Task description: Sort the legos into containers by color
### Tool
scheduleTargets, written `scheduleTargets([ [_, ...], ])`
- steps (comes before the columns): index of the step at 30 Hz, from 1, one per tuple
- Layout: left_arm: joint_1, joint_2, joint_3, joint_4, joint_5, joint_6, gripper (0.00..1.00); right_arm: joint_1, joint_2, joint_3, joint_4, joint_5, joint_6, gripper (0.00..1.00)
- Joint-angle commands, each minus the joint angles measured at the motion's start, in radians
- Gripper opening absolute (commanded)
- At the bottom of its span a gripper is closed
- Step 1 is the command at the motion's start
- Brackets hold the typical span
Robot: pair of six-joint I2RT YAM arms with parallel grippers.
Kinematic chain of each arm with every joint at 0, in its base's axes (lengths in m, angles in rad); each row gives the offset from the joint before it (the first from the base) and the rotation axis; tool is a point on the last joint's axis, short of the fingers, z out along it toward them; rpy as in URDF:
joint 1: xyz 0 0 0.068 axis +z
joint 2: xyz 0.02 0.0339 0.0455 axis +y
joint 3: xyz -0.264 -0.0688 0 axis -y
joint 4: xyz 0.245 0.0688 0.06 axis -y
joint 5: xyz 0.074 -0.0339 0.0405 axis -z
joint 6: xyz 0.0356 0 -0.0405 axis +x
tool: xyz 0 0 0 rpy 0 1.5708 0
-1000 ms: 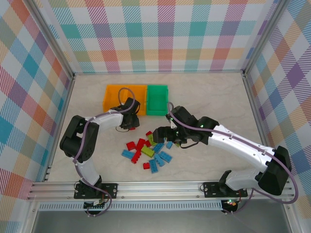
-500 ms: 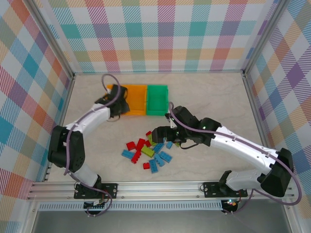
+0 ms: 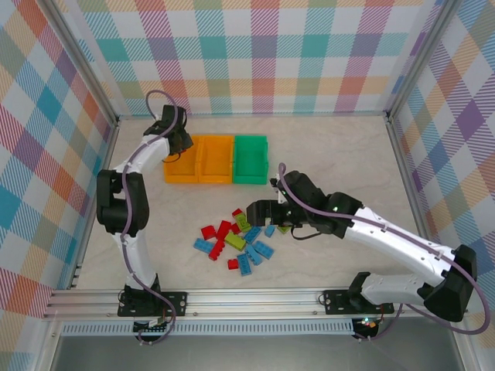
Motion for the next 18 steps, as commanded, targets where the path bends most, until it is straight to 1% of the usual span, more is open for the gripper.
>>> scheduleTargets([
  [1,0.008,-0.028,0.048,-0.038,0.011,0.015,0.44,0.004,-0.037,-0.013,-0.011,0.049,0.012,0.94],
  [3,0.008,-0.048,0.039,-0.038,0.021,0.018,0.45,0.004,-0.048,-0.025,-0.012,0.082,0.023,0.94],
  [5,0.008,-0.09,0.013,-0.029,0.038,0.017,0.5,0.004,-0.065,-0.046,-0.006,0.128,0.044,0.95],
  [7,0.007,-0.144,-0.017,-0.027,0.063,0.016,0.51,0.004,-0.079,-0.07,0.013,0.154,0.049,0.95],
  [9,0.008,-0.224,-0.055,-0.034,0.107,0.005,0.49,0.004,-0.082,-0.081,0.023,0.168,0.04,0.95],
  [12,-0.013,-0.405,-0.152,-0.019,0.205,-0.006,0.48,0.004,-0.042,-0.055,-0.014,0.187,0.005,0.93],
  [14,-0.061,-0.538,-0.208,-0.019,0.236,0.035,0.49,0.005,0.025,-0.012,-0.063,0.188,-0.023,0.93],
  [18,-0.16,-0.757,-0.268,-0.093,0.227,0.198,0.52,0.008,0.181,0.075,-0.105,0.126,-0.075,0.94],
])
